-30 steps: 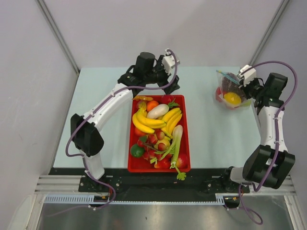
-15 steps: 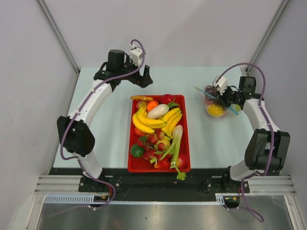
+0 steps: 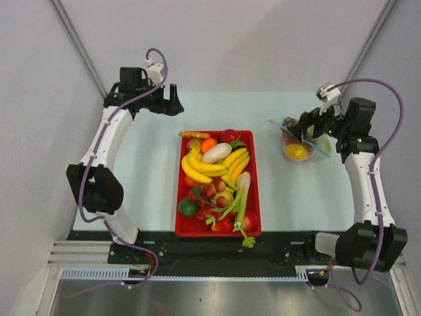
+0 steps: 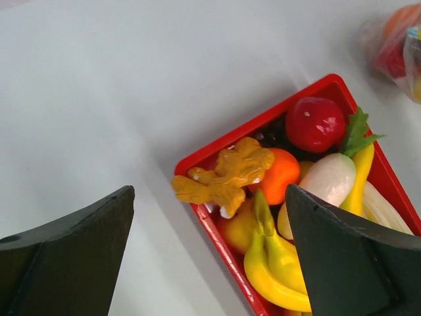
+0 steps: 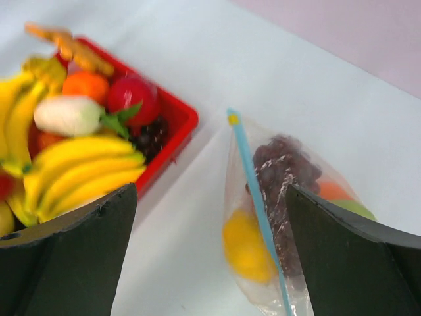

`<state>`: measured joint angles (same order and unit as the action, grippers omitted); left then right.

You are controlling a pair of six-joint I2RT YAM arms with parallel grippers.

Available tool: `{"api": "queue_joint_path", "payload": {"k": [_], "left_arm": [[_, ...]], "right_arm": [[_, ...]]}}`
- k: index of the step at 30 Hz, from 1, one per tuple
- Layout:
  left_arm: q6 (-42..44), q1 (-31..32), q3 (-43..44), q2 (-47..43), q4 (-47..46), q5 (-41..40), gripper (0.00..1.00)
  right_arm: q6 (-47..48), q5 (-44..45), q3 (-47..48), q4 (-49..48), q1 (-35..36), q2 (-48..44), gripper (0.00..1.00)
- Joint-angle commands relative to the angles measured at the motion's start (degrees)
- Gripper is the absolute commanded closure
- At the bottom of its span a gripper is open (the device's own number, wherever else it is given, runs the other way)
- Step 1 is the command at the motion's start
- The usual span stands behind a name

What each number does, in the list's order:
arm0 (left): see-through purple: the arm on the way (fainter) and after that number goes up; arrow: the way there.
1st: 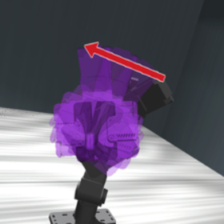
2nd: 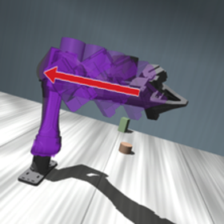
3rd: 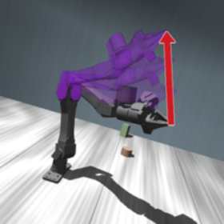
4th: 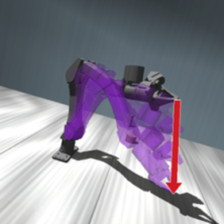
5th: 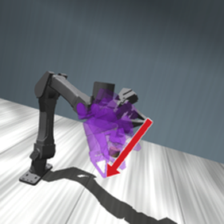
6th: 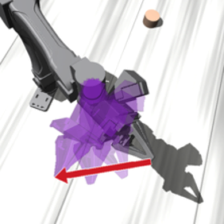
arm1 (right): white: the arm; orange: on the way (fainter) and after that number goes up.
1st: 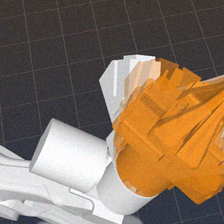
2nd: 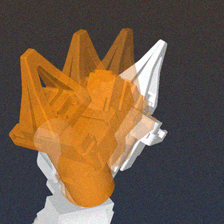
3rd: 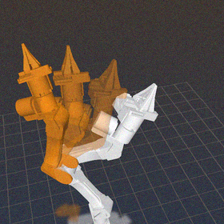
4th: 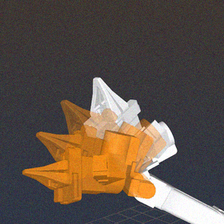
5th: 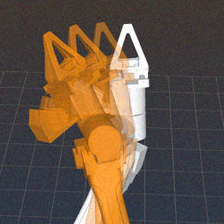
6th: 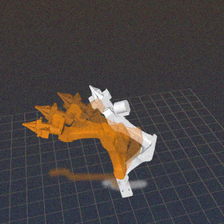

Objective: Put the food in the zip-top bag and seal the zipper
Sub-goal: Reset both arms

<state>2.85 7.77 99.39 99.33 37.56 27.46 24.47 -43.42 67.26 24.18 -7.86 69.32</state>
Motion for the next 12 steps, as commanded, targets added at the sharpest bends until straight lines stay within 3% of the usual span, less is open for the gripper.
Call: {"api": "queue_joint_path", "payload": {"k": [1,4,12], "left_arm": [[-1.62,-4.25,2.82,-3.7,0.85,-1.01,0.0],[-0.92,-5.13,1.42,-5.72,0.67,-5.48,0.0],[-0.04,-6.8,-1.84,-8.98,0.14,-11.2,0.0]], "right_arm": [[-21.2,-0.17,4.53,-8.53,-3.56,5.8,0.0],[-26.55,0.69,5.94,-10.21,-5.76,8.72,0.0],[-29.74,3.6,9.19,-13.11,-6.03,13.56,0.0]]}}
